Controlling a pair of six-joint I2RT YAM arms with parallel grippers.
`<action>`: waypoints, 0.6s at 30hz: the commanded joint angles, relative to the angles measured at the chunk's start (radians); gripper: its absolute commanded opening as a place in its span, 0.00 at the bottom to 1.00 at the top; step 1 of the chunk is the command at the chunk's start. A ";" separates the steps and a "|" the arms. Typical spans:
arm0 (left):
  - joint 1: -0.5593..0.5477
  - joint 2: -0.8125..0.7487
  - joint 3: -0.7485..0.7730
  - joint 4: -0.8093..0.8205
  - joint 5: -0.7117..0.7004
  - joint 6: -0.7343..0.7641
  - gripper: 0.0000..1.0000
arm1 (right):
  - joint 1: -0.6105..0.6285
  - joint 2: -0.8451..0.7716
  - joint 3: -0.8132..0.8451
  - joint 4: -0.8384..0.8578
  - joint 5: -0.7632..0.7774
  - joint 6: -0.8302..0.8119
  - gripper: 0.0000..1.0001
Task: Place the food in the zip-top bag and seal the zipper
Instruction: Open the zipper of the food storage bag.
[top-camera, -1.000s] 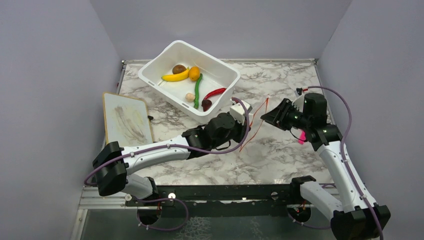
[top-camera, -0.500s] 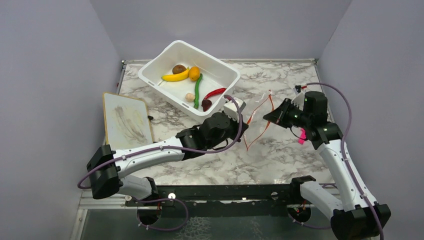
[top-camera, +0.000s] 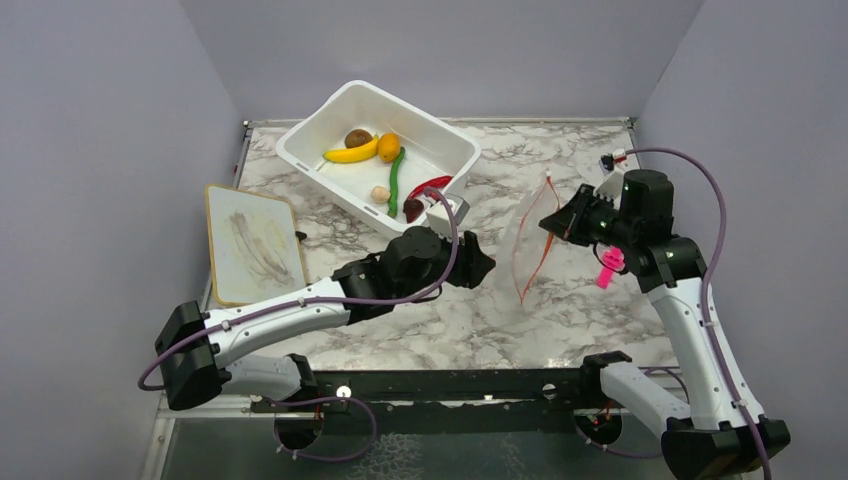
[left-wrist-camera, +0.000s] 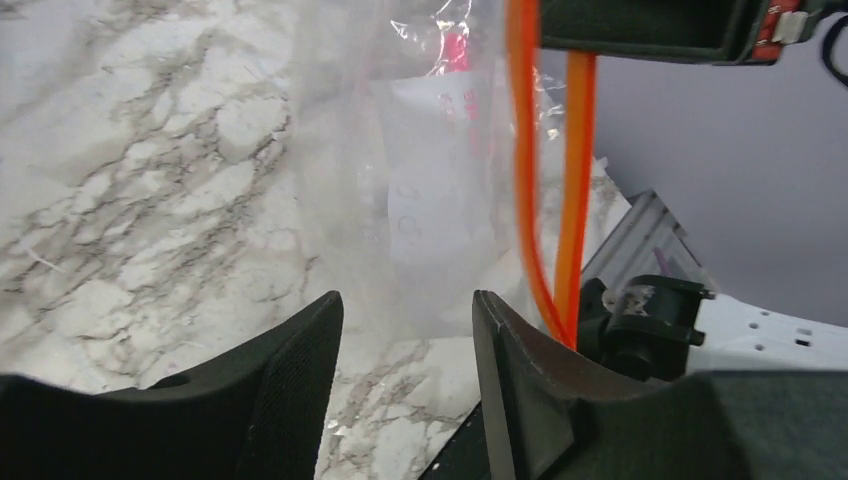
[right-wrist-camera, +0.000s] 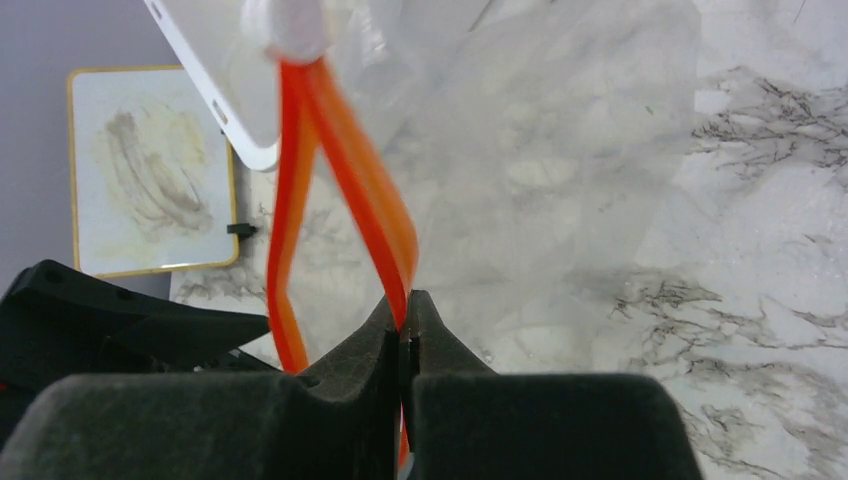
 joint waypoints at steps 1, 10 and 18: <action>0.000 0.013 0.005 0.026 0.128 -0.019 0.59 | 0.002 0.015 -0.060 0.008 -0.039 -0.032 0.01; 0.004 0.055 0.057 0.071 0.170 0.030 0.85 | 0.055 0.081 -0.054 0.005 0.044 -0.080 0.01; 0.018 0.150 0.189 0.044 0.136 0.106 0.90 | 0.102 0.084 -0.007 0.066 -0.043 -0.008 0.01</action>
